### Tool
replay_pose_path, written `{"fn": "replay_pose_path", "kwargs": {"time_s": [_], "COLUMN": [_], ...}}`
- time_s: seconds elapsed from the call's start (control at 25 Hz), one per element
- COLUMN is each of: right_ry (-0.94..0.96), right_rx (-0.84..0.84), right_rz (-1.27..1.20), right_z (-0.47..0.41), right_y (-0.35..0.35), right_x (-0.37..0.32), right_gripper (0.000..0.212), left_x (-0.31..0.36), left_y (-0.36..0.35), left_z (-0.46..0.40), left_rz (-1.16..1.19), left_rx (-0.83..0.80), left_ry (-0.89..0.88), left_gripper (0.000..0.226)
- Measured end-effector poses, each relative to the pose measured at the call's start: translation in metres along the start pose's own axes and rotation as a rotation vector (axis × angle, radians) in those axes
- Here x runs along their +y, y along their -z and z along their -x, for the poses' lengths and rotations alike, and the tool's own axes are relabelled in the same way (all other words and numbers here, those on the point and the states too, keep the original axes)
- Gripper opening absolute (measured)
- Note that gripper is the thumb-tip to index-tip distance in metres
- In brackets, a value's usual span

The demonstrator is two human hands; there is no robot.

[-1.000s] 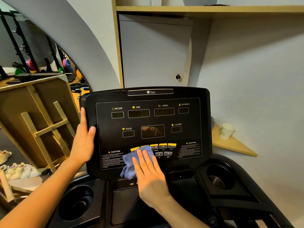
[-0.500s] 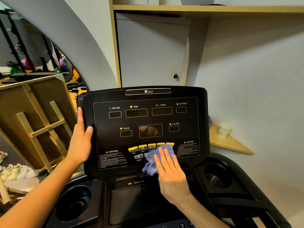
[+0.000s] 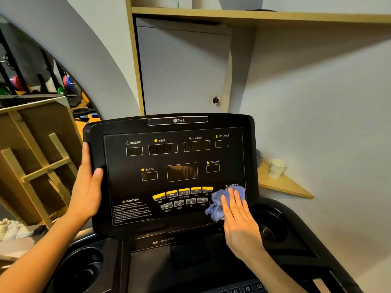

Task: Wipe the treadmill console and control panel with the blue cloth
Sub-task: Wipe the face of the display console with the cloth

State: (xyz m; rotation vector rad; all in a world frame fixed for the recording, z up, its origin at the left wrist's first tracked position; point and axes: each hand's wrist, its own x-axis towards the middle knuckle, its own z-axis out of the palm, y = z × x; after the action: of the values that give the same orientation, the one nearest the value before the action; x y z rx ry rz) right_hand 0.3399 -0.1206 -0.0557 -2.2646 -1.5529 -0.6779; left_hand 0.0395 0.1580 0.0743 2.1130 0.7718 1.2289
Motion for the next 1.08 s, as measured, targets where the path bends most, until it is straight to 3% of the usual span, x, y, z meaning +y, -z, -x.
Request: {"fn": "replay_pose_path", "kwargs": {"time_s": [0.32, 0.52, 0.72, 1.08], "right_ry": [0.018, -0.083, -0.253, -0.419], "right_rx": [0.094, 0.047, 0.065, 0.242], "right_rz": [0.012, -0.003, -0.139, -0.137], "right_z": [-0.005, -0.019, -0.075, -0.204], "right_y": [-0.022, -0.018, 0.017, 0.061], "right_x": [0.055, 0.051, 0.044, 0.010], "right_gripper": [0.058, 0.062, 0.065, 0.066], "left_x": [0.006, 0.009, -0.003, -0.009], "left_y": [-0.001, -0.003, -0.001, 0.013], "left_z": [0.000, 0.003, 0.019, 0.053], "left_rz": [0.049, 0.048, 0.037, 0.013], "left_rx": [0.013, 0.022, 0.006, -0.066], "left_ry": [0.031, 0.062, 0.125, 0.230], "left_gripper": [0.084, 0.079, 0.070, 0.068]}}
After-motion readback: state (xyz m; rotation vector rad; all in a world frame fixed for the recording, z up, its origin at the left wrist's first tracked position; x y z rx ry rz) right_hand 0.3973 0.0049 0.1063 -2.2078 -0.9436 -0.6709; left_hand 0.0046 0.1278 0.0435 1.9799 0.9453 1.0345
